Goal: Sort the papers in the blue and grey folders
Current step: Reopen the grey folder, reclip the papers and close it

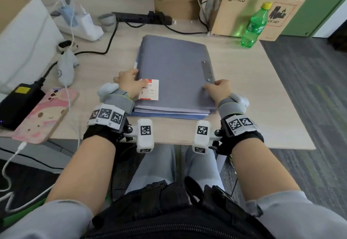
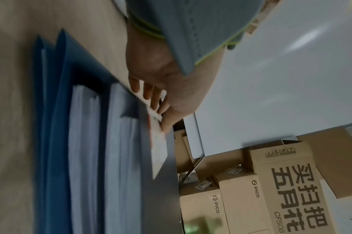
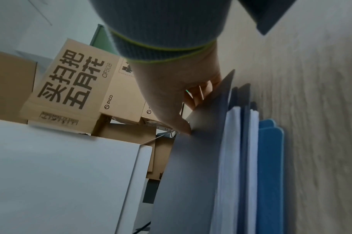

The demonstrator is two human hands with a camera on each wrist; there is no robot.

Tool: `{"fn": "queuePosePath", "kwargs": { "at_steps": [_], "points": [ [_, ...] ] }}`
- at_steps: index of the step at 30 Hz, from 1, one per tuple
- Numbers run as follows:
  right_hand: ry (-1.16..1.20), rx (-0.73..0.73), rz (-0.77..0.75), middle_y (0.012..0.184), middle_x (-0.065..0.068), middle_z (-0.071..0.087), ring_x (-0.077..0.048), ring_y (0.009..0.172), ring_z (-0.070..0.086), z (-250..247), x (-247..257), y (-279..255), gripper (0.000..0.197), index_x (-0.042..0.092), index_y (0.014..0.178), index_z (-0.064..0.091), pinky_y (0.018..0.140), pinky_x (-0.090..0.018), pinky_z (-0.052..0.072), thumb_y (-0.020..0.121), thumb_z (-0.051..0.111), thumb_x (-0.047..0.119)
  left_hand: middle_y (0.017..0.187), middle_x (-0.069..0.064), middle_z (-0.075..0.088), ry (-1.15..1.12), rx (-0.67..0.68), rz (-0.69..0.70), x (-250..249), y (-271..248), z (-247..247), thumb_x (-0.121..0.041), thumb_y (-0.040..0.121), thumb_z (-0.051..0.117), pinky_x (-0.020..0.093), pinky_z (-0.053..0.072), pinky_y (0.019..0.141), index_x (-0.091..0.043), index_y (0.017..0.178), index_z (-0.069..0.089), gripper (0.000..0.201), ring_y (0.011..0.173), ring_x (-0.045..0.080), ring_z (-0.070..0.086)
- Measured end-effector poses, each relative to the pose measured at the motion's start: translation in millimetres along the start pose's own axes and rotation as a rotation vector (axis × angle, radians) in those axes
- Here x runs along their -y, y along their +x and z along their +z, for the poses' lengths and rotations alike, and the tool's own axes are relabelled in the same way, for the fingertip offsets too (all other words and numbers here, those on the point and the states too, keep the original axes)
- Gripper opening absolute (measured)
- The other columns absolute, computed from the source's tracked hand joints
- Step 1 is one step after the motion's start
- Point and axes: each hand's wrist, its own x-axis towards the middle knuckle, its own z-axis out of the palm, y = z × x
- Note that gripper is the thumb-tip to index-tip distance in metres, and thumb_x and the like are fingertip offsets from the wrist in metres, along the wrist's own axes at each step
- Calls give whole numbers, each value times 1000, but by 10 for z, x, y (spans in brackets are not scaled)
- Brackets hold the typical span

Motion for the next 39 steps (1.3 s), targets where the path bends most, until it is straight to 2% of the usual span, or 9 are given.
{"fn": "queuePosePath", "kwargs": {
  "at_steps": [5, 10, 14, 16, 20, 27, 31, 34, 39],
  "points": [
    [-113, 30, -18, 87, -7, 63, -27, 79, 60, -1, 97, 56, 36, 13, 96, 62, 72, -32, 48, 71, 66, 38, 145, 15, 40, 28, 76, -125, -5, 220, -27, -45, 84, 60, 35, 33, 106, -1, 139, 33, 75, 132, 32, 40],
    [-87, 53, 2, 92, -10, 68, -25, 80, 63, 27, 101, 117, 66, 5, 104, 64, 73, -33, 50, 54, 73, 47, 99, 13, 60, -107, 43, -200, -78, 373, -79, -52, 78, 65, 33, 39, 78, 1, 117, 59, 65, 88, 27, 55],
    [-64, 53, 17, 100, -12, 70, -30, 91, 68, 80, 67, 205, 83, 6, 104, 65, 83, -43, 56, 36, 71, 54, 98, 9, 63, -163, 70, -246, -126, 417, -84, -53, 72, 70, 31, 42, 77, -7, 113, 59, 63, 85, 23, 55],
    [-69, 49, 31, 98, -10, 70, -30, 90, 68, 100, 22, 283, 88, 10, 103, 65, 84, -45, 56, 29, 70, 58, 77, 4, 66, -281, 104, -294, -150, 399, -79, -49, 67, 75, 29, 48, 66, -9, 101, 60, 55, 70, 20, 62],
    [-66, 68, 64, 100, -7, 66, -30, 90, 63, 44, 92, 167, 83, 13, 111, 57, 88, -45, 52, 40, 70, 53, 63, 7, 70, -477, 231, -320, -142, 382, -61, -38, 56, 82, 45, 59, 70, -15, 82, 64, 39, 65, 27, 70],
    [170, 22, 20, 122, -7, 54, -28, 110, 54, -11, 195, 78, 89, 14, 122, 46, 100, -43, 42, 53, 71, 64, 86, 5, 69, -674, 45, 18, -298, 206, -67, -8, 70, 76, 27, 57, 67, -5, 102, 64, 34, 73, 18, 67],
    [425, -18, -109, 85, 9, 53, -12, 84, 53, -191, 368, 113, 46, 19, 91, 46, 77, -24, 41, 69, 79, 44, 87, 2, 65, -778, 4, 268, -403, 175, -139, 2, 65, 76, 22, 56, 64, -11, 96, 54, 39, 70, 7, 66],
    [498, -66, -227, 73, 7, 49, -10, 69, 49, -279, 465, 69, 42, 21, 72, 45, 66, -21, 38, 66, 83, 38, 96, 3, 62, -775, 10, 420, -427, 168, -195, -5, 60, 74, 26, 57, 73, -18, 100, 47, 50, 82, 10, 65],
    [603, -135, -396, 94, 3, 67, -9, 83, 65, -309, 454, -73, 44, 15, 99, 61, 71, -15, 50, 63, 86, 24, 115, 0, 55, -645, 1, 521, -447, 216, -210, -11, 56, 76, 15, 47, 88, -18, 116, 38, 71, 102, 2, 56]
  ]
}}
